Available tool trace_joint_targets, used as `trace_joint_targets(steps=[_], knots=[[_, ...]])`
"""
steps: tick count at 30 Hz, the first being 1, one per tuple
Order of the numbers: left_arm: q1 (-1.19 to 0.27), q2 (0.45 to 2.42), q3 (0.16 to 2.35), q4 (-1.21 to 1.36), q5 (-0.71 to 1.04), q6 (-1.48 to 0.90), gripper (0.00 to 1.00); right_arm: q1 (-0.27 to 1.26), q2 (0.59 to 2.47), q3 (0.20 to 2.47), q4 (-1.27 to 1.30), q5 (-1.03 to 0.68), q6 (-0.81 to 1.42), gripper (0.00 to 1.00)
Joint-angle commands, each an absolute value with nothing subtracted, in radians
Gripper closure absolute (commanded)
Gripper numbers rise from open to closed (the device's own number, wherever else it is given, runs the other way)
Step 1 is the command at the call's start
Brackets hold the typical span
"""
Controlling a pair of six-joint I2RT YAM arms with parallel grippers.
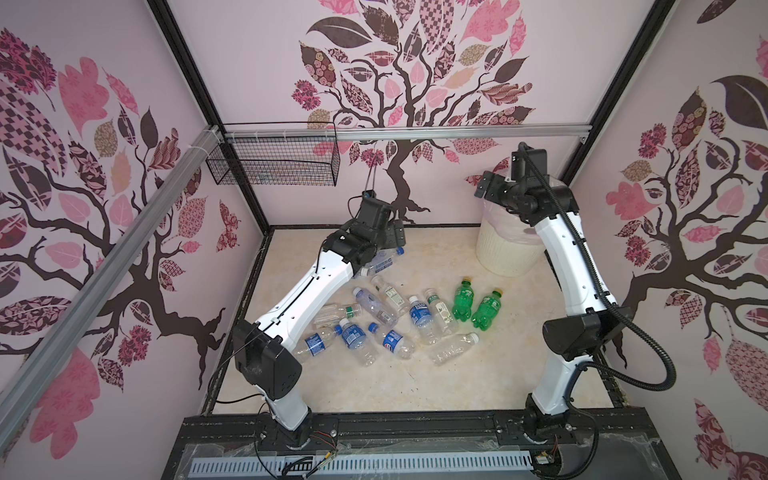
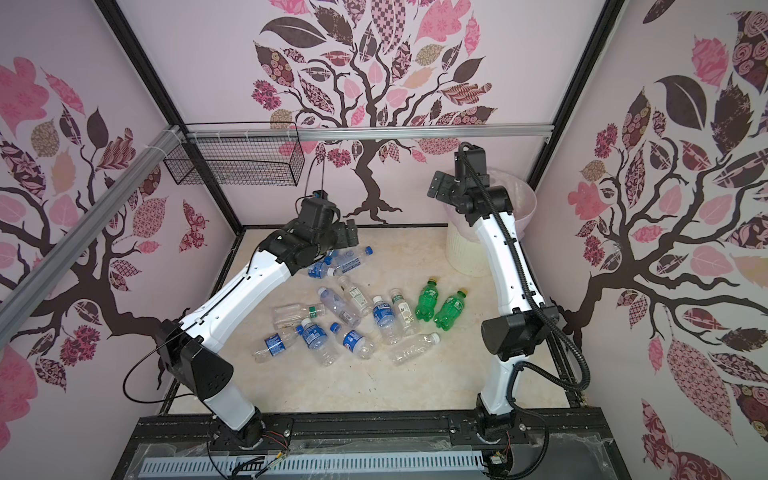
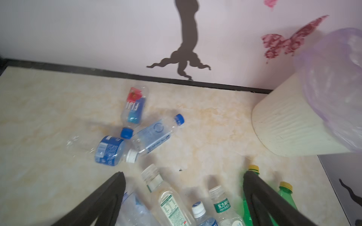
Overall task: Throw the plastic bottles in the bin
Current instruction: 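Withdraw the right gripper from the bin while the left gripper lowers to bottles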
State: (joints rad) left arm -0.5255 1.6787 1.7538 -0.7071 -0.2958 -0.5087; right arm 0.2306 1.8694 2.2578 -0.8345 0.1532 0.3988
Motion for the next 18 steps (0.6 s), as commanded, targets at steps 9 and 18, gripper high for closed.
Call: trace_joint_targets(steps=[9, 18], knots=[[-0.292, 1.56, 1.566, -0.89, -0.287, -0.717, 0.03, 0.533, 1.751, 1.909, -0.717, 0.15, 0.346, 0.0], [-0.17, 1.579, 1.513, -0.836, -0.229, -0.856, 0.03, 0.629, 1.736, 1.732, -0.657, 0.145, 0.347, 0.0]])
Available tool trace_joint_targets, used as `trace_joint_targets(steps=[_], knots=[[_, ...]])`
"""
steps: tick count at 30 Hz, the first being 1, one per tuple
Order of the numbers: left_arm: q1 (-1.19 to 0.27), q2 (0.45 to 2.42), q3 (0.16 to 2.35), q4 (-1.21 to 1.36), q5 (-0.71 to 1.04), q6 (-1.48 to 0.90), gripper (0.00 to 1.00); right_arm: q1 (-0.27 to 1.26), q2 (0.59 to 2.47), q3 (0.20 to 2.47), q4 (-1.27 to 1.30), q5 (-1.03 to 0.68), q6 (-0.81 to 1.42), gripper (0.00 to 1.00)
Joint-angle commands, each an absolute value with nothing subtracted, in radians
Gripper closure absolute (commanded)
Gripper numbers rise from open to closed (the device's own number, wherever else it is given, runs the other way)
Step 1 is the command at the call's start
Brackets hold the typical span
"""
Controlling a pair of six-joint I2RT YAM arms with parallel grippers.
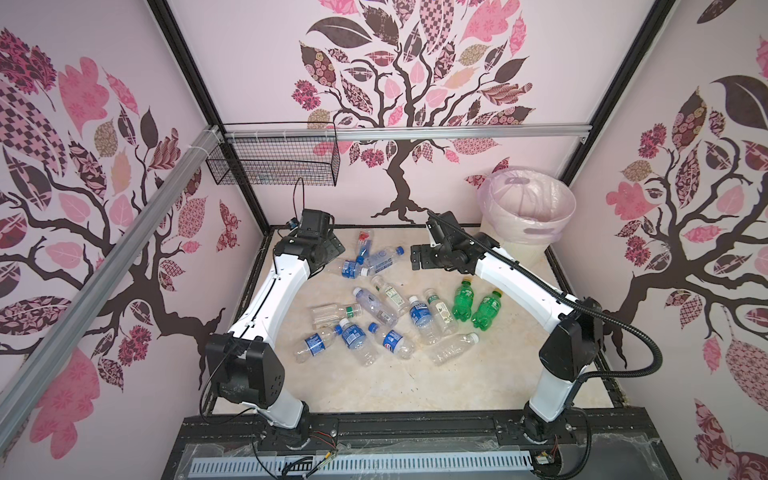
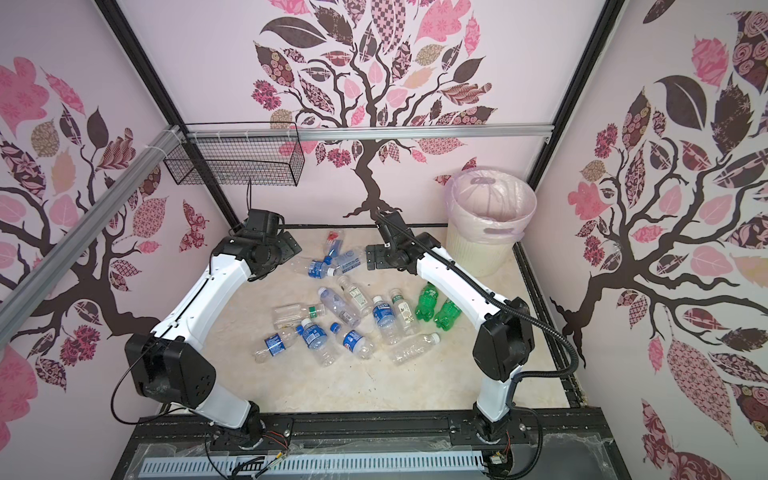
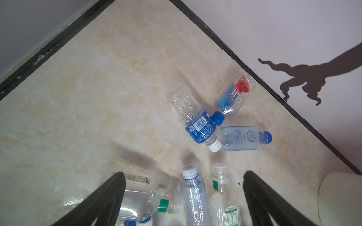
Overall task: Throw the plastic bottles in the bin
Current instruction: 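Withdraw the right gripper from the bin while the left gripper lowers to bottles, then grasp the clear blue-labelled water bottle with the left gripper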
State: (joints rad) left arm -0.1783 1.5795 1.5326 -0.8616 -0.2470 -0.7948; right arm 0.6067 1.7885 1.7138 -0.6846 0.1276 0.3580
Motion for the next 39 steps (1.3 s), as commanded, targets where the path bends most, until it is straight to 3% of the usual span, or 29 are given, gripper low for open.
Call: trace_joint_targets(steps=[1, 9, 25, 39], knots=[[-0.169, 1.583, 1.507, -0.818, -0.229, -0.86, 0.03, 0.643, 1.746, 1.741, -0.664, 0.149, 0.343, 0.0], [-0.116, 1.692, 1.483, -0.741, -0.125, -0.995, 0.03, 0.739, 1.837, 1.829, -0.723, 0.192, 0.282, 0.0], [-0.106, 1.958, 1.674, -0.71, -0.087, -1.068, 0.03, 0.739, 1.859, 1.775, -0.664, 0.117, 0.232, 0.0], [-0.084, 1.985, 1.619, -0.57, -0.048, -1.125, 0.03, 0.738, 1.751, 1.62, -0.597, 0.074, 0.243, 0.0]])
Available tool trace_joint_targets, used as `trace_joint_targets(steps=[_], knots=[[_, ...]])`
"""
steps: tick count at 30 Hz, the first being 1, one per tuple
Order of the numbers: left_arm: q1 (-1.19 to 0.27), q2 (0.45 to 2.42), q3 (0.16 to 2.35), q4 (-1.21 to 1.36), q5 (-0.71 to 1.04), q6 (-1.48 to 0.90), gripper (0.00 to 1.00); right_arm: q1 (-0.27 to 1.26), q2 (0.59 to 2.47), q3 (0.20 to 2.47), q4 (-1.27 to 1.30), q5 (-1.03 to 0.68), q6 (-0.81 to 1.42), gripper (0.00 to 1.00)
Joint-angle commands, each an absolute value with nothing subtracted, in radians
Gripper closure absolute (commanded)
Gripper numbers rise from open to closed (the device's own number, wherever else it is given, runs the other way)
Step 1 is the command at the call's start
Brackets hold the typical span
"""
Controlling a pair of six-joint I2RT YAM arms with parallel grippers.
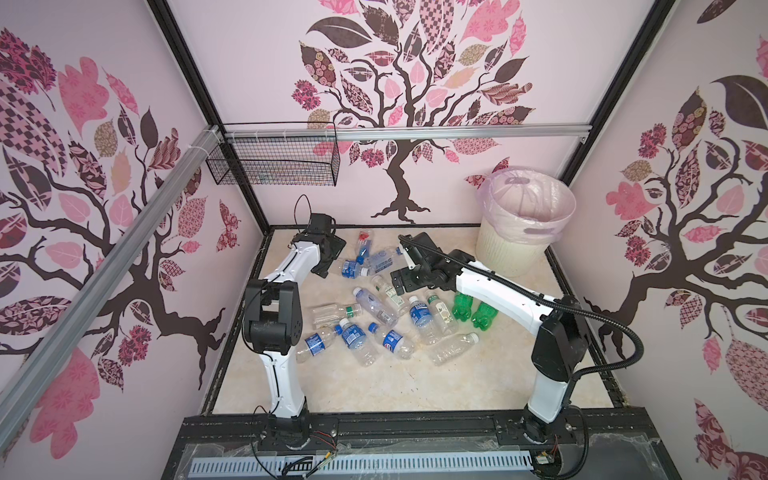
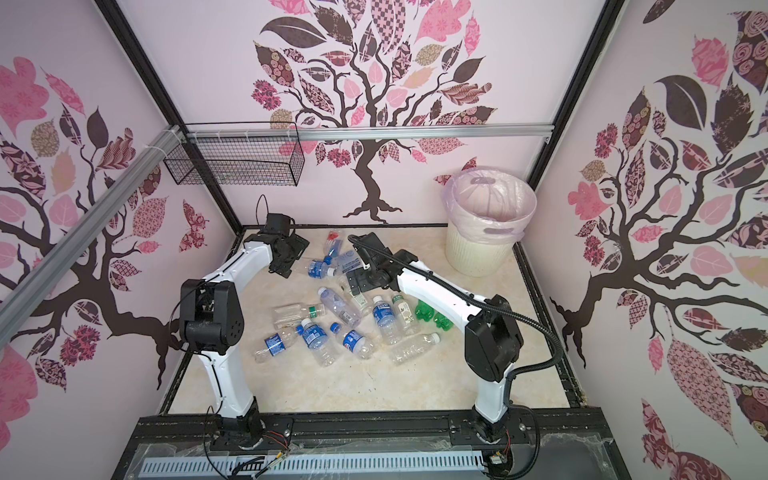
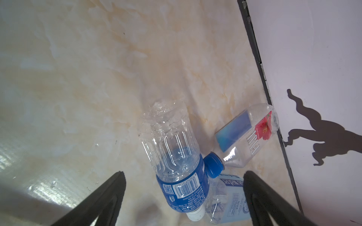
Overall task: Throw the plastic bottles in the bin
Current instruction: 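Grasp the clear blue-labelled water bottle with the left gripper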
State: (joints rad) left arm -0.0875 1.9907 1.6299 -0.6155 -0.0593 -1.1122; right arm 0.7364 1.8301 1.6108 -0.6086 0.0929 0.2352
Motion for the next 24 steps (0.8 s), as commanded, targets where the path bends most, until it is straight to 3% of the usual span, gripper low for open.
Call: trace_joint_targets(steps=[1, 12, 24], knots=[[-0.082, 1.986, 1.613, -0.568, -0.038, -1.136, 0.03, 0.738, 1.745, 1.621, -0.599, 0.073, 0.246, 0.0], [-0.093, 2.046, 1.631, -0.662, -0.005, -1.221, 0.03, 0.738, 1.745, 1.585, -0.575, 0.078, 0.242, 0.0], [-0.093, 2.144, 1.716, -0.662, -0.029, -1.237, 0.12, 0.721, 1.826, 1.667, -0.593, -0.04, 0.309, 0.0]])
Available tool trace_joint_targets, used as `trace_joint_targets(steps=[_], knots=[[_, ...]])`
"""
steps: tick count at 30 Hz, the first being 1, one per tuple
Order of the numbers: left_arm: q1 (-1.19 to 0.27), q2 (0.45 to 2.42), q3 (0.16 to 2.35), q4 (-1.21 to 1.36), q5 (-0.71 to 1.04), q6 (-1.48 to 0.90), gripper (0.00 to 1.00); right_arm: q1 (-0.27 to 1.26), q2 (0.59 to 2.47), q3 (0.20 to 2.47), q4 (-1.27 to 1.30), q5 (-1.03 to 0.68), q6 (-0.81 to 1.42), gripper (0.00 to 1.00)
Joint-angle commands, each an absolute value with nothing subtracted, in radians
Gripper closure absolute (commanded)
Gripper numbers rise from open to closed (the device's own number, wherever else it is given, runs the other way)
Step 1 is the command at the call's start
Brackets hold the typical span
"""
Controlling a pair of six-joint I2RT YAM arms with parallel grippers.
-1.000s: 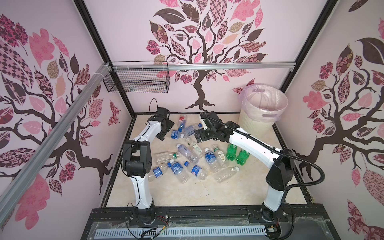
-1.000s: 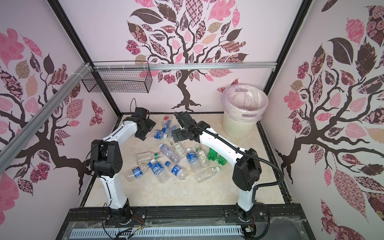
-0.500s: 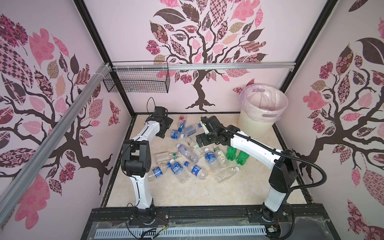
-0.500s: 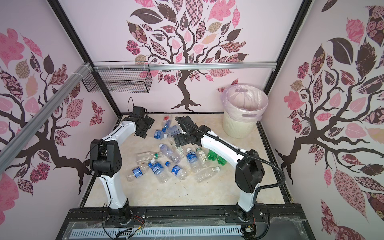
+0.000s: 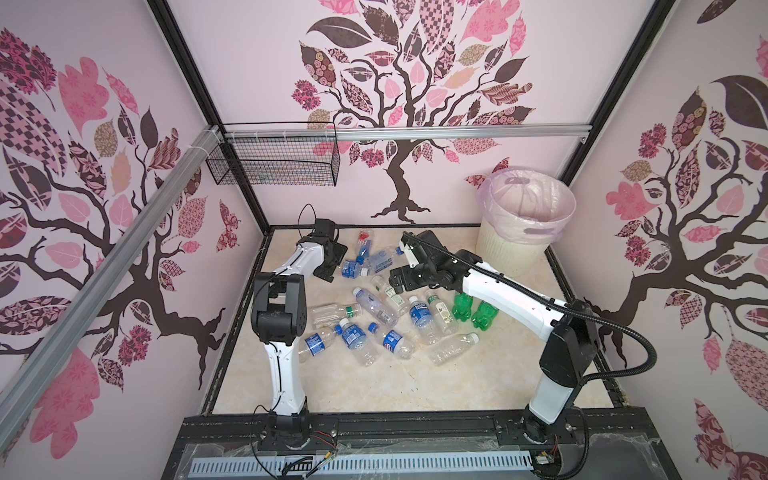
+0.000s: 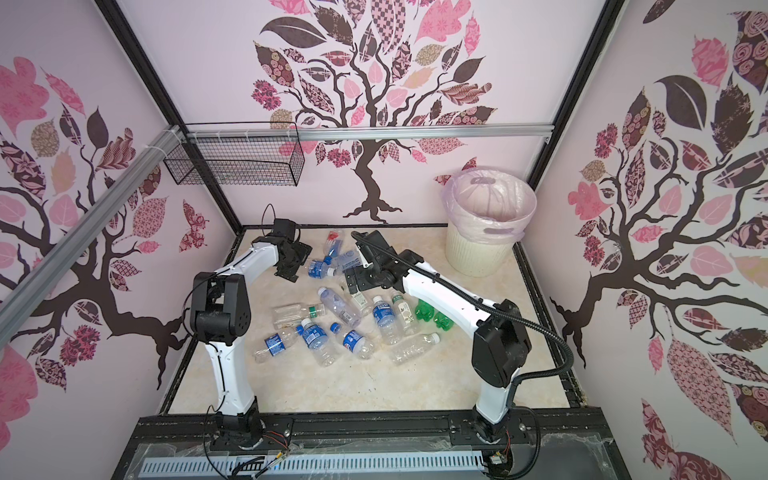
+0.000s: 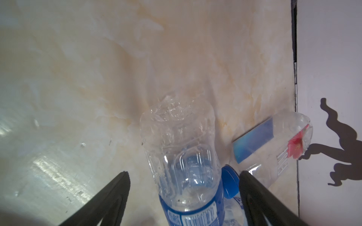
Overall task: Throw the plastic bottles in the bin
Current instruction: 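Grasp the clear blue-labelled water bottle with the left gripper, then lift the bottle with the left gripper toward the right gripper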
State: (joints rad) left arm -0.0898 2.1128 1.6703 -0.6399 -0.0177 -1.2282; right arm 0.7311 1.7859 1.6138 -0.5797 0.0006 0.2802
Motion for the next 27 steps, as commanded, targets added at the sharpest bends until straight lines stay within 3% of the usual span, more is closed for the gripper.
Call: trace_joint_targets(steps=[1, 15, 27], knots=[[-0.092, 2.151, 1.714, -0.66, -0.028, -1.243, 0.13, 0.718, 1.832, 1.675, -0.596, -0.046, 0.31, 0.0], [-0.035, 2.082, 1.588, -0.604, -0.024, -1.215, 0.45, 0.705, 1.894, 1.752, -0.62, -0.089, 0.344, 0.0], [-0.029, 1.935, 1.522, -0.674, 0.039, -1.256, 0.49, 0.705, 1.913, 1.768, -0.66, -0.082, 0.432, 0.0]])
